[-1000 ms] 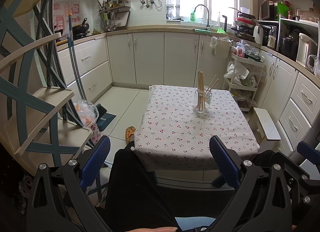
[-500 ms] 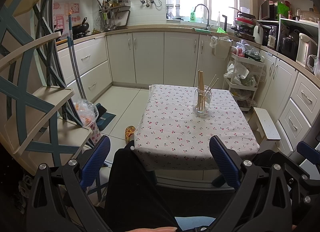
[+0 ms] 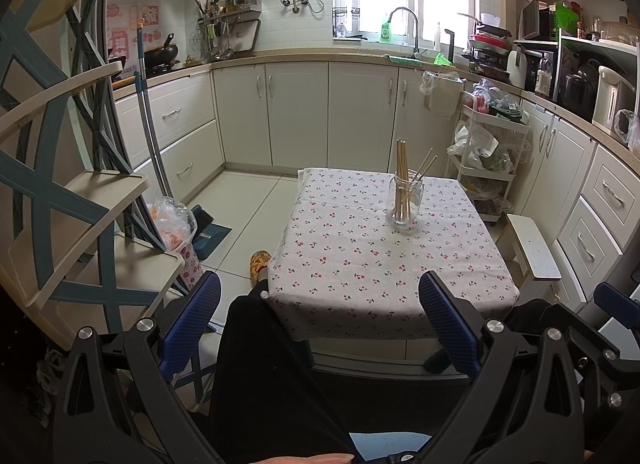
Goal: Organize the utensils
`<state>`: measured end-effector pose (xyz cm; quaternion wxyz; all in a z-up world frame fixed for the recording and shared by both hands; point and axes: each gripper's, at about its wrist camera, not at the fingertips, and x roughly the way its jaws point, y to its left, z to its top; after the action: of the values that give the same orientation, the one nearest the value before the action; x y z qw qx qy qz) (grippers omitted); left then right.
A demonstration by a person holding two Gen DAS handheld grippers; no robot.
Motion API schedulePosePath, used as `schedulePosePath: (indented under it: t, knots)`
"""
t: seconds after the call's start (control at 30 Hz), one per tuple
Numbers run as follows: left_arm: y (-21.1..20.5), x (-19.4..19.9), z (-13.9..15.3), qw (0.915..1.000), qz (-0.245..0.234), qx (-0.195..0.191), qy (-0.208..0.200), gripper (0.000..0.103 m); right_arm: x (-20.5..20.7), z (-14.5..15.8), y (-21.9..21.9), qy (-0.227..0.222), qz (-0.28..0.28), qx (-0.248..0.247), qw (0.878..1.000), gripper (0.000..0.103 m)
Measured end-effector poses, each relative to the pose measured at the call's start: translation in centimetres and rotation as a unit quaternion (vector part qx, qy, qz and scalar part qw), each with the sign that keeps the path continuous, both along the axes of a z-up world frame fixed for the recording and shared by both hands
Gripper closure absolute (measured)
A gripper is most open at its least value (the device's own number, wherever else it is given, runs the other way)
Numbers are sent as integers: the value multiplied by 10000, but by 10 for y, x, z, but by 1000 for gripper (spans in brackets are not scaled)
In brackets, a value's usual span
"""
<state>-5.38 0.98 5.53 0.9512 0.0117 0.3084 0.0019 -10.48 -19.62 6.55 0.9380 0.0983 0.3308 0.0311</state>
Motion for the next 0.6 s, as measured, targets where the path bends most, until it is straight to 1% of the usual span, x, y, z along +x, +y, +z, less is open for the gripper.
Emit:
schedulePosePath:
  t: [0.6]
  knots:
    - [1, 1, 0, 10000, 0, -5, 6, 8, -1, 0, 3, 4, 12, -3, 10000, 7]
